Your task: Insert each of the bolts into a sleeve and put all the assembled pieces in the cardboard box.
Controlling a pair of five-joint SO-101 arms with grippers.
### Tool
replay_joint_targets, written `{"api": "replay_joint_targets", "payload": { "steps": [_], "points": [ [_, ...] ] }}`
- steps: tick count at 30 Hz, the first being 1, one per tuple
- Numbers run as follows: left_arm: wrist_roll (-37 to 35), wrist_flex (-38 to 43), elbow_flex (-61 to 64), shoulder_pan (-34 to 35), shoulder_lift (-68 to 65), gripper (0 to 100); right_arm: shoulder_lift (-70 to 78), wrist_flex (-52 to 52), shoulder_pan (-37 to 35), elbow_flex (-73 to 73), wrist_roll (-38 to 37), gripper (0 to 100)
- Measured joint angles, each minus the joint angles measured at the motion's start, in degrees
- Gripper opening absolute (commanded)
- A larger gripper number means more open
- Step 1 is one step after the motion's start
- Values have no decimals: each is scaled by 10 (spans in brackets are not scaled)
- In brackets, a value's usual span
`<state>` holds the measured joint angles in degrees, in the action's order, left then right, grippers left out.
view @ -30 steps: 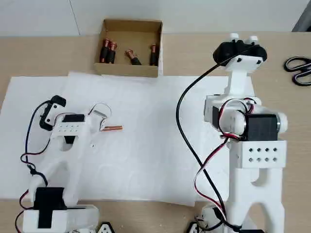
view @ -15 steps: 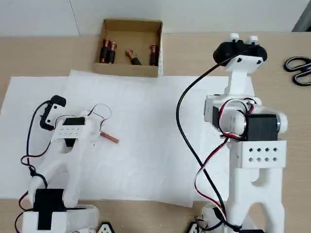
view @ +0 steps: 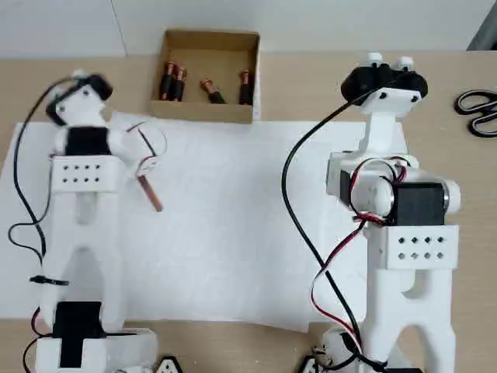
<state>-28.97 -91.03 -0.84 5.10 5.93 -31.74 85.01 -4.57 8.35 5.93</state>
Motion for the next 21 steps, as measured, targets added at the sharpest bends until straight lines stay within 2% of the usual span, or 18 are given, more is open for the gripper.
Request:
{"api": "replay_joint_targets", "payload": {
  "steps": [3,5,8,15,21],
  "points": [
    [183,-37,-38,0,0,6,0,0,0,0,0,28],
    [262,-49,-46,0,0,6,0,0,0,0,0,28],
    [259,-55,-48,0,0,6,0,0,0,0,-7,28],
    [229,-82,-106,-10,0,6,-22,-4,-56,0,-116,28],
    [229,-84,-116,-48,71,6,-203,-3,-113,3,-167,31]
  ]
}}
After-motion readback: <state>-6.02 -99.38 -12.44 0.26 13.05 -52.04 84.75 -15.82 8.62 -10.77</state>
